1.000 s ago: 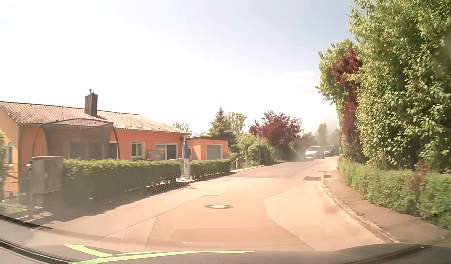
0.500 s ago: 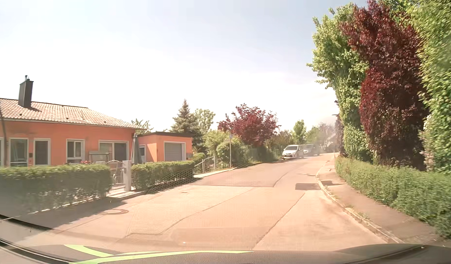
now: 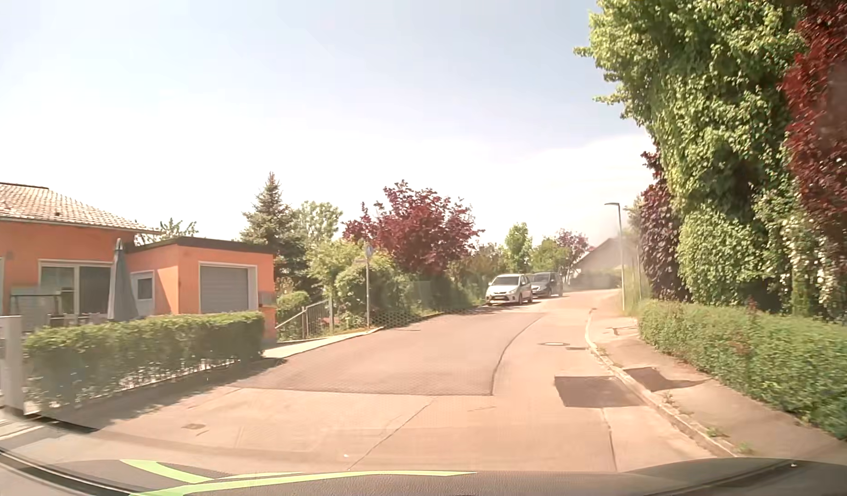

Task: Follow the waypoints while adhering to traffic rules and regulations

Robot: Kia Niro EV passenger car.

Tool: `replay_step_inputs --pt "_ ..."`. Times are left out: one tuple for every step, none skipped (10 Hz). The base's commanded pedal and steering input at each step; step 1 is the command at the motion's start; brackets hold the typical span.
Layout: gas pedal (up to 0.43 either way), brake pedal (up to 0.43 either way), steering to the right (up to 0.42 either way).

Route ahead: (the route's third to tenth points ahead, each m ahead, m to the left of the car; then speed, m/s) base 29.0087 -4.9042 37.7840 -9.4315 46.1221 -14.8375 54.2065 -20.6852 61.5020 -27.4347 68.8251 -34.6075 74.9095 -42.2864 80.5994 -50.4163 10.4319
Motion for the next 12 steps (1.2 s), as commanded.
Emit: replay_step_inputs --pt "0.098 0.0 0.085" --pt "0.098 0.0 0.085" --pt "0.098 0.0 0.085" --pt "0.098 0.0 0.084" --pt "0.098 0.0 0.083" --pt "0.098 0.0 0.08" --pt "0.098 0.0 0.077" --pt "0.118 0.0 0.075" --pt "0.13 0.0 0.071" --pt "0.13 0.0 0.069" --pt "0.13 0.0 0.066" --pt "0.13 0.0 0.064"
